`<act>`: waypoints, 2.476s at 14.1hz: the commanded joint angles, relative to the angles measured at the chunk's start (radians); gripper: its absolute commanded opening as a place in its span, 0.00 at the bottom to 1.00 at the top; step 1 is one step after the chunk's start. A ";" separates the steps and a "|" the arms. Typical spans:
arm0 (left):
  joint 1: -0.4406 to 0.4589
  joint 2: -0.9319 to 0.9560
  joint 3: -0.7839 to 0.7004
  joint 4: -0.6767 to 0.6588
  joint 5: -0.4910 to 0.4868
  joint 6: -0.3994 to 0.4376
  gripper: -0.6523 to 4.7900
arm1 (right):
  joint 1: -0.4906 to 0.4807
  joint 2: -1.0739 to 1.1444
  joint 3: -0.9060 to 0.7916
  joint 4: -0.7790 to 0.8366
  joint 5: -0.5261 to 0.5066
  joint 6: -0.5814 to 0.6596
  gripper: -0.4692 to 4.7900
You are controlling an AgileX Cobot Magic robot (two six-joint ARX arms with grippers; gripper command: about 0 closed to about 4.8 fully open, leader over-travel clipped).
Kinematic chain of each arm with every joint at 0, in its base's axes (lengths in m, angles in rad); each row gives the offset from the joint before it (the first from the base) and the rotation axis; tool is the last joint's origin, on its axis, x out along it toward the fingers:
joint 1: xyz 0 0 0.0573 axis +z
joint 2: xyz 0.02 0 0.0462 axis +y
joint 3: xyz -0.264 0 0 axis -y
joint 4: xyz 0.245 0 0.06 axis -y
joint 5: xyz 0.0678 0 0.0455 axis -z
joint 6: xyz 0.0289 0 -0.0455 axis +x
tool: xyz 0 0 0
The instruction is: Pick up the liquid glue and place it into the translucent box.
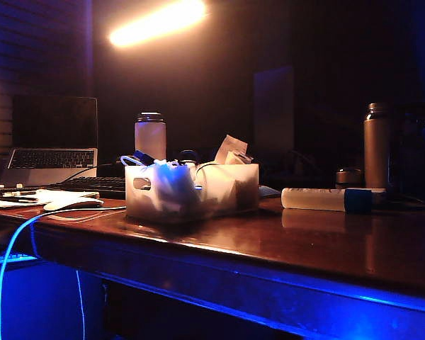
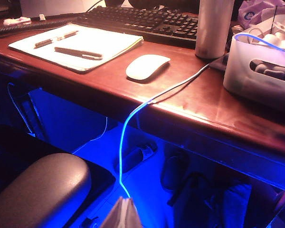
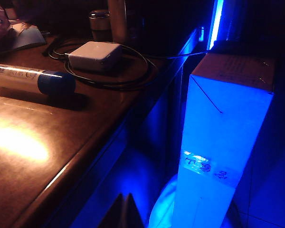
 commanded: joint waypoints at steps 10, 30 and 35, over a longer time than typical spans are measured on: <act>0.000 0.018 0.185 0.155 -0.034 -0.269 0.11 | 0.000 0.002 0.120 0.027 0.005 0.196 0.08; -0.202 1.230 1.510 -0.521 0.469 0.125 0.11 | 0.043 1.755 1.449 -0.227 -0.269 0.079 0.08; -0.202 1.230 1.510 -0.517 0.470 0.125 0.11 | 0.132 1.828 1.448 -0.245 -0.275 -0.193 1.00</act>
